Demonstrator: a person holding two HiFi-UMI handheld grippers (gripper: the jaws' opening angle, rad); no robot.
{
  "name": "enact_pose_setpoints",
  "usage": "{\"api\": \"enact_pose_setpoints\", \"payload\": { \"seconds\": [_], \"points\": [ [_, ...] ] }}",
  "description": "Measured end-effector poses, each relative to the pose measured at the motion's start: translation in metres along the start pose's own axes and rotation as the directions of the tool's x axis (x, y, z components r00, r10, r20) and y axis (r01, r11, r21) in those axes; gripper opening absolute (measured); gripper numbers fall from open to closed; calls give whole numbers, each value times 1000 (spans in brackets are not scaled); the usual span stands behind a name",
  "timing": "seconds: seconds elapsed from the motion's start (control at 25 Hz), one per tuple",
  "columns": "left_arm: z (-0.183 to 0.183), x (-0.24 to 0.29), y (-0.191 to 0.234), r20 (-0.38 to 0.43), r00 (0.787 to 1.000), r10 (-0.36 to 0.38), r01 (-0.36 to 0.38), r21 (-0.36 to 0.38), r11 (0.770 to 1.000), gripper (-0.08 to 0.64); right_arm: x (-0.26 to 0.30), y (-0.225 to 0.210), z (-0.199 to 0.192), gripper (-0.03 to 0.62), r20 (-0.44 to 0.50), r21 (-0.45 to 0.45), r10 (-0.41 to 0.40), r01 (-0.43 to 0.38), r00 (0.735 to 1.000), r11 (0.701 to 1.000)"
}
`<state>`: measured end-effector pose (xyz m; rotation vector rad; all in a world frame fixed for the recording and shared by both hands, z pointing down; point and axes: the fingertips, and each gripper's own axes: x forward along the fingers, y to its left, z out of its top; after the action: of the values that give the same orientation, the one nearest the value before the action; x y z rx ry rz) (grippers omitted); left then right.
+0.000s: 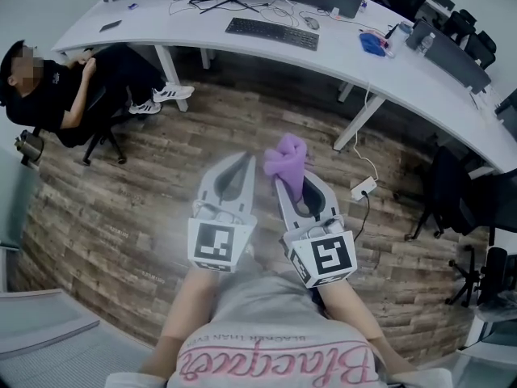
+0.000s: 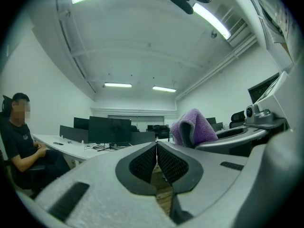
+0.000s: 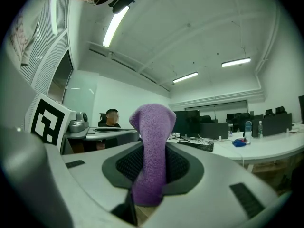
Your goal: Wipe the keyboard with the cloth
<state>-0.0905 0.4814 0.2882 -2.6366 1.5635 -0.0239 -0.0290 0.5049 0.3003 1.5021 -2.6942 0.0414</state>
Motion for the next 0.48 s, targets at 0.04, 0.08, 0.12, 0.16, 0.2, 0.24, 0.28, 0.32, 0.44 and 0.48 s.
{"api": "enact_pose_setpoints", "payload": {
  "seconds": [0.04, 0.08, 0.12, 0.16, 0.2, 0.24, 0.28, 0.32, 0.44, 0.48],
  "points": [
    [0, 3, 7, 2, 1000, -3, 3, 0, 1000, 7, 7, 1, 1, 98, 2, 0, -4, 4, 1000, 1000],
    [-1, 6, 14, 3, 1000, -5, 5, 0, 1000, 6, 15, 2, 2, 98, 4, 0, -7, 7, 1000, 1000],
    [-1, 9, 20, 4, 1000, -6, 6, 0, 1000, 6, 22, 3, 4, 98, 6, 0, -9, 9, 1000, 1000],
    [-2, 12, 27, 5, 1000, -7, 7, 0, 1000, 7, 29, 3, 5, 98, 8, -1, -10, 10, 1000, 1000],
    [-3, 15, 33, 4, 1000, -7, 7, 1, 1000, 7, 35, 4, 5, 98, 8, -4, -9, 9, 1000, 1000],
    [-4, 18, 38, 4, 1000, -8, 8, 2, 1000, 8, 41, 4, 5, 98, 7, -5, -8, 8, 1000, 1000],
    [-5, 21, 43, 5, 1000, -8, 8, 2, 1000, 6, 46, 4, 5, 98, 6, -5, -7, 7, 1000, 1000],
    [-6, 24, 48, 7, 1000, -8, 8, 1, 1000, 6, 51, 3, 5, 98, 5, -4, -7, 7, 1000, 1000],
    [-6, 35, 57, 17, 1000, -8, 8, -13, 1000, 6, 64, -3, 5, 98, 3, 1, -5, 5, 1000, 1000],
    [-6, 38, 59, 18, 1000, -5, 5, -20, 1000, 6, 67, -5, 5, 98, 3, 4, -4, 4, 1000, 1000]
  ]
}}
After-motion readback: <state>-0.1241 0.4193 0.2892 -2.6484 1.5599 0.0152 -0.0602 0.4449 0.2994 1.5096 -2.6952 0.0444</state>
